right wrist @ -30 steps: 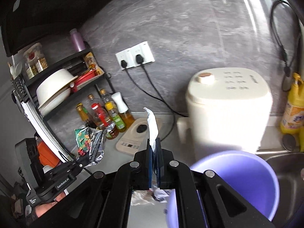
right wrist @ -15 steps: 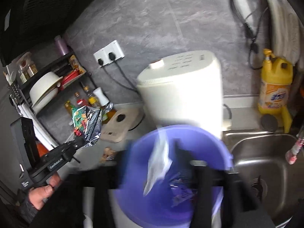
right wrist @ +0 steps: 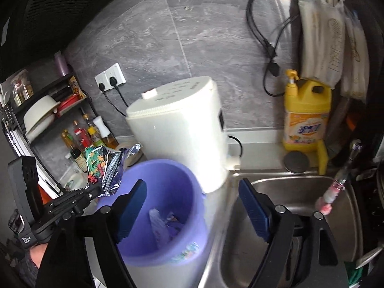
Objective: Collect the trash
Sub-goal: 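Carry both items to the lavender bucket and open both tools over it, then move both tools back over the remaining trash on the counter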
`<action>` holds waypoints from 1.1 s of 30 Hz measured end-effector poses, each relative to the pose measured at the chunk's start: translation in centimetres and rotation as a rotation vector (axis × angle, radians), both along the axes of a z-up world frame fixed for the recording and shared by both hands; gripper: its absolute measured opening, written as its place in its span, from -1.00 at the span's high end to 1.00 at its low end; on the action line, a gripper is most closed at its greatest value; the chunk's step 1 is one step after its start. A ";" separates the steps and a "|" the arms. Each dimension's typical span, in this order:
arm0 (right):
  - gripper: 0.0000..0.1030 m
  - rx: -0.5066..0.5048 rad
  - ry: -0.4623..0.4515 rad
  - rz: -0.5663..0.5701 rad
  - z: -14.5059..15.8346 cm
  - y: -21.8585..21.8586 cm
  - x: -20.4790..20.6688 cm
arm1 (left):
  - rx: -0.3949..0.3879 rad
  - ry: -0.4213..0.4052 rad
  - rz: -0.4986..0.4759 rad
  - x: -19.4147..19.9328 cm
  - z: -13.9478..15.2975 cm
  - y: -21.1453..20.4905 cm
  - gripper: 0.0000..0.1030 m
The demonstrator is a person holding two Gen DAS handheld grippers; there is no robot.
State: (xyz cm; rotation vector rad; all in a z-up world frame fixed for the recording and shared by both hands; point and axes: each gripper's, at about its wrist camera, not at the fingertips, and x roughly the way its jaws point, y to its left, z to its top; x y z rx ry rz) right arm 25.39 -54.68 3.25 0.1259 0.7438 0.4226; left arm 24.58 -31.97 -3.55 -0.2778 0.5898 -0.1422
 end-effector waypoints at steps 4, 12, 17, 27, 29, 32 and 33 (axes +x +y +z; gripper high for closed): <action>-0.60 -0.002 0.013 -0.014 -0.4 -1.3 -0.1 | -0.001 0.045 -0.036 0.6 -0.7 -1.7 0.54; -0.74 0.069 0.031 -0.031 -2.0 -1.6 -0.1 | 0.023 0.056 0.025 -1.6 0.4 0.3 -0.37; -0.81 0.067 0.013 -0.022 -2.2 1.5 -0.6 | 0.050 0.027 0.064 -4.0 0.7 4.7 -0.77; -0.86 0.084 -0.067 -0.078 -0.6 10.7 -3.6 | 0.106 0.022 0.042 -5.9 0.4 15.3 -0.86; -0.86 0.066 -0.082 -0.094 -0.5 12.8 -4.1 | 0.112 0.034 0.052 -6.0 0.1 17.2 -0.86; -0.86 0.070 -0.084 -0.119 -0.5 15.2 -4.8 | 0.093 0.034 0.042 -6.6 -0.1 20.0 -0.86; -0.86 0.070 -0.088 -0.126 -0.6 16.1 -5.1 | 0.100 0.033 0.035 -6.8 -0.2 20.9 -0.86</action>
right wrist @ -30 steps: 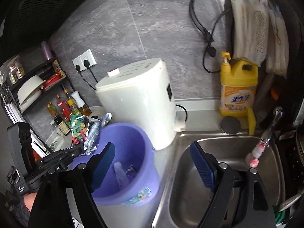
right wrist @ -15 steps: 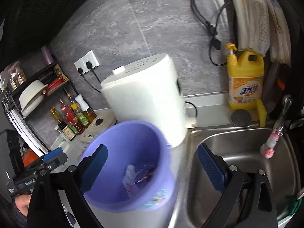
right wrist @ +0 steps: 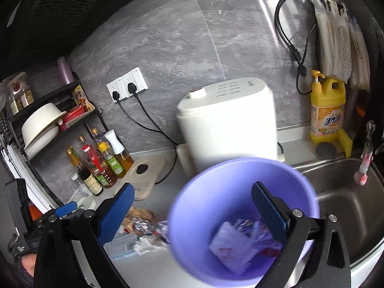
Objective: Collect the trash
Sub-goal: 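Move both tools back over the remaining trash on the counter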
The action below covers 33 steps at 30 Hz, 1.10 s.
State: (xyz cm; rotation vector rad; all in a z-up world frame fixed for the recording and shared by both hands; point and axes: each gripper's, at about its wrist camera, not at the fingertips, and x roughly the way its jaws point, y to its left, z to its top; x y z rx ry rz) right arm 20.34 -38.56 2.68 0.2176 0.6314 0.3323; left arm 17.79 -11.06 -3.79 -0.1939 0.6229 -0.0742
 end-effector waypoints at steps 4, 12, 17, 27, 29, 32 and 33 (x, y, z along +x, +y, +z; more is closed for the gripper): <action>-0.86 -0.019 -0.003 -0.039 -0.6 3.1 -1.0 | 0.022 0.007 -0.028 -0.6 -0.6 2.7 -0.87; -0.86 -0.011 -0.024 -0.075 -1.7 8.1 -2.7 | 0.018 0.008 -0.042 -2.0 -1.7 7.6 -0.88; -0.86 -0.078 -0.018 -0.054 -2.4 10.7 -3.7 | 0.021 0.008 -0.059 -2.6 -2.8 9.5 -0.88; -0.85 -0.173 0.062 -0.006 -5.1 13.9 -6.5 | -0.004 0.065 -0.083 -2.9 -6.4 11.7 -0.88; -0.85 -0.205 0.083 -0.002 -6.0 14.4 -7.1 | -0.016 0.077 -0.086 -2.9 -7.2 12.0 -0.88; -0.85 -0.235 0.117 0.007 -7.3 14.8 -7.8 | -0.022 0.098 -0.101 -3.0 -8.4 12.1 -0.88; -0.85 -0.248 0.133 0.006 -7.9 14.8 -8.0 | -0.020 0.106 -0.107 -3.0 -8.8 12.1 -0.88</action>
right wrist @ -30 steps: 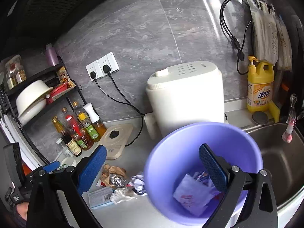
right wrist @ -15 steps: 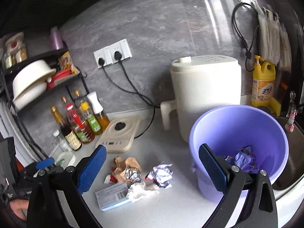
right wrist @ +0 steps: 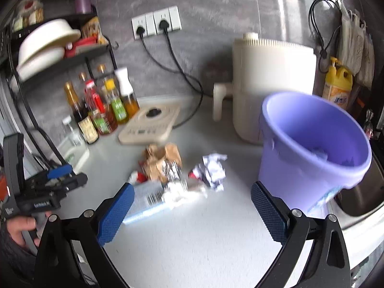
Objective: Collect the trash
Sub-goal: 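Move both tools back over the remaining trash on the counter, then grasp the printed cardboard box with the left tool while the right tool grasps white tissue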
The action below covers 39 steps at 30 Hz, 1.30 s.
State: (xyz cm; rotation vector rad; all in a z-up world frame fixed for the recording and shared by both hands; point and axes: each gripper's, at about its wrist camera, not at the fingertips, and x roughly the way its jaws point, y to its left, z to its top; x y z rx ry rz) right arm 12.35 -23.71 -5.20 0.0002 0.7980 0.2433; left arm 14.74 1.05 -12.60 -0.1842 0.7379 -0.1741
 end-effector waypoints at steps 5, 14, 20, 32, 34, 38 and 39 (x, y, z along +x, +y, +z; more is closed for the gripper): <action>-0.84 0.024 0.071 0.004 -2.0 -0.5 0.3 | -0.010 0.041 -0.025 0.2 -1.6 -0.4 -0.88; -0.80 0.060 0.155 -0.030 -4.2 -1.9 1.2 | 0.081 0.086 -0.169 2.8 -4.5 -4.1 -0.88; -0.80 0.046 0.180 -0.062 -5.1 -2.9 1.2 | 0.112 0.105 -0.251 5.4 -5.7 -6.3 -0.88; -0.80 0.089 0.199 -0.084 -5.2 -3.7 2.4 | 0.159 0.197 -0.295 4.7 -7.7 -6.9 -0.28; -0.81 0.091 0.196 -0.062 -5.3 -3.1 2.9 | 0.143 0.172 -0.272 3.8 -6.9 -6.3 -0.27; -0.80 0.091 0.204 -0.008 -5.9 -1.4 3.7 | 0.106 0.137 -0.220 2.3 -5.5 -4.9 -0.25; -0.80 0.092 0.207 0.004 -6.0 -0.9 3.9 | 0.099 0.128 -0.197 2.0 -5.1 -4.3 -0.25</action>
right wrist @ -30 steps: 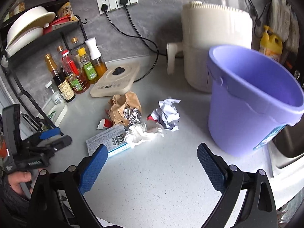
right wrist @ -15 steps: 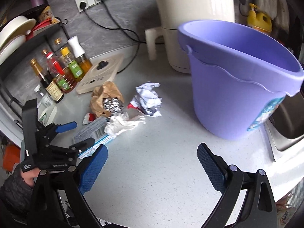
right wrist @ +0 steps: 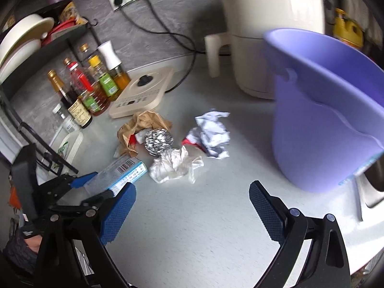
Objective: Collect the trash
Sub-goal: 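Grasp the printed cardboard box with the left tool while the right tool grasps white tissue, then carry the tissue into the lavender bucket with the right tool while the left tool holds the box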
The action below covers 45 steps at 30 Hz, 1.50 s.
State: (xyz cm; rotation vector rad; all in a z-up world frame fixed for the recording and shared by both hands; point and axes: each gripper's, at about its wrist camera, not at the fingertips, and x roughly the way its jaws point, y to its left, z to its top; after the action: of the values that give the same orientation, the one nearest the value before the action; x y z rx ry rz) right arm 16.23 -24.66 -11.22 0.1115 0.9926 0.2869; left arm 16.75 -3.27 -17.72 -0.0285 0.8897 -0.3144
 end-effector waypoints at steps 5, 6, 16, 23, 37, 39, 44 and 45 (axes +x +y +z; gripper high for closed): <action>-0.80 0.013 0.020 0.079 -1.3 2.1 1.6 | -0.043 -0.018 0.065 -1.3 1.0 2.1 -0.25; -0.79 0.008 0.024 0.089 -1.6 2.3 2.0 | -0.040 -0.019 0.072 -1.5 1.0 2.3 -0.25; -0.55 0.019 0.147 0.097 -6.3 4.1 6.6 | -0.093 0.010 0.240 -3.7 0.2 5.9 -0.25; 0.81 0.016 0.205 0.084 -7.3 4.8 7.2 | -0.100 -0.041 0.271 -3.6 1.3 7.1 -0.25; 0.89 0.032 0.042 0.113 0.5 5.1 4.1 | -0.169 -0.140 0.194 -2.9 3.0 6.5 -0.25; 0.90 0.027 0.014 0.111 2.0 4.9 3.8 | -0.151 -0.160 0.185 -2.7 3.6 5.9 -0.25; 0.90 0.031 -0.071 0.139 5.5 4.1 3.4 | -0.154 -0.197 0.147 -2.1 5.1 4.4 -0.25; 0.90 0.040 -0.074 0.138 6.0 3.8 3.6 | -0.153 -0.202 0.144 -2.0 5.3 4.2 -0.25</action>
State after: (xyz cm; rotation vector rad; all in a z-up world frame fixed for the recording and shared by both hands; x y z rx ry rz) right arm 19.81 -20.86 -5.26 0.0679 0.9224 0.4343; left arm 14.74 0.91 -12.38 -0.1986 0.6580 -0.2452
